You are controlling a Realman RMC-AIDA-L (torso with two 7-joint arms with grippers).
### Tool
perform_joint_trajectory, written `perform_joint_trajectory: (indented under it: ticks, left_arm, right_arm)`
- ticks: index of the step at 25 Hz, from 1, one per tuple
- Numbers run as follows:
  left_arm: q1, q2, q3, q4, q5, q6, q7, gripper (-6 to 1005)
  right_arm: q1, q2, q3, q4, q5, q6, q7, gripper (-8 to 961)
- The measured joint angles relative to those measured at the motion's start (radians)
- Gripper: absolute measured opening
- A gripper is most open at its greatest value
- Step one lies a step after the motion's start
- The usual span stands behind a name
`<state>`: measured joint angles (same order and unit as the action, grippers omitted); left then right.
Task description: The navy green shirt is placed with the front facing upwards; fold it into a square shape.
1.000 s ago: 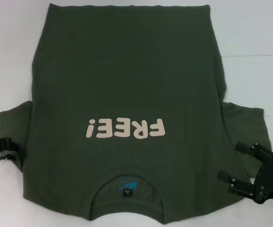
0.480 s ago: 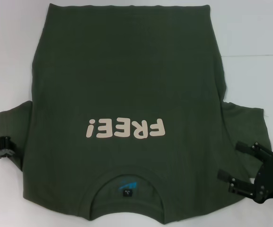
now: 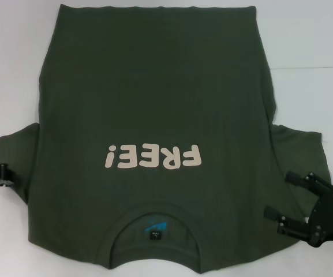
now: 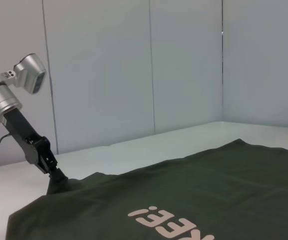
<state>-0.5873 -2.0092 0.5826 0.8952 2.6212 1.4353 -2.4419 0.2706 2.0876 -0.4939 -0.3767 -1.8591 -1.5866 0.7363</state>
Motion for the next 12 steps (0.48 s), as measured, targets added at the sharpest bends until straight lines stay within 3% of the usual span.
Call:
perform_joint_trajectory:
  ticks: [12]
  left_arm:
    - [0.016, 0.014, -0.051, 0.018, 0.005, 0.028, -0.019, 57]
  right_arm:
    - [0.004, 0.002, 0.002, 0.002, 0.0, -0.005, 0.0, 926]
